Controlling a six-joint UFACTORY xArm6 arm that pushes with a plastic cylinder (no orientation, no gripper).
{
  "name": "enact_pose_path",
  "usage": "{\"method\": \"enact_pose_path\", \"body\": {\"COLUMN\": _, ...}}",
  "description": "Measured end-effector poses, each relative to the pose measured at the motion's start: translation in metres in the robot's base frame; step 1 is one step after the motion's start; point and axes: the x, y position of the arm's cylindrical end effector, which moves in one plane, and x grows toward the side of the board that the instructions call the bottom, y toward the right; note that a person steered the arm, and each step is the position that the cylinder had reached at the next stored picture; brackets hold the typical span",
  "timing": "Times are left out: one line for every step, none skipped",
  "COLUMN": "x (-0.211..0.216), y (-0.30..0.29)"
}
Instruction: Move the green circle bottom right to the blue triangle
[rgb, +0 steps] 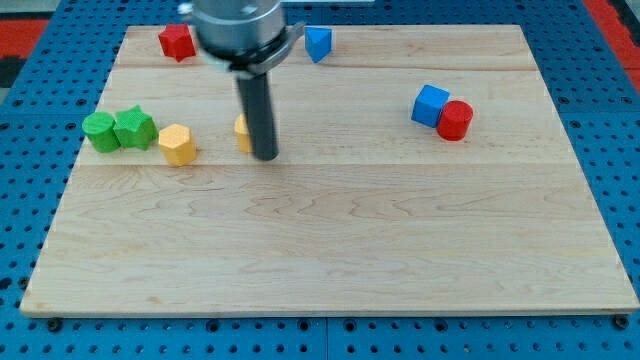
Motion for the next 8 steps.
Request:
{"method": "enact_pose_path", "body": {"x": -0.022, "y": -0.008}}
{"method": "enact_pose_path", "body": {"x": 0.026, "y": -0.037}}
{"method": "enact_pose_path", "body": {"x": 0.02, "y": -0.117}}
{"method": "enact_pose_path", "body": {"x": -0.013, "y": -0.051}}
{"method": "enact_pose_path", "body": {"x": -0.029, "y": 0.011}}
{"method": "enact_pose_path", "body": {"x": -0.07, "y": 0.041}}
{"method": "enact_pose_path", "body": {"x": -0.083, "y": 0.002}}
{"method": "enact_pose_path", "body": {"x": -0.098, "y": -0.062}}
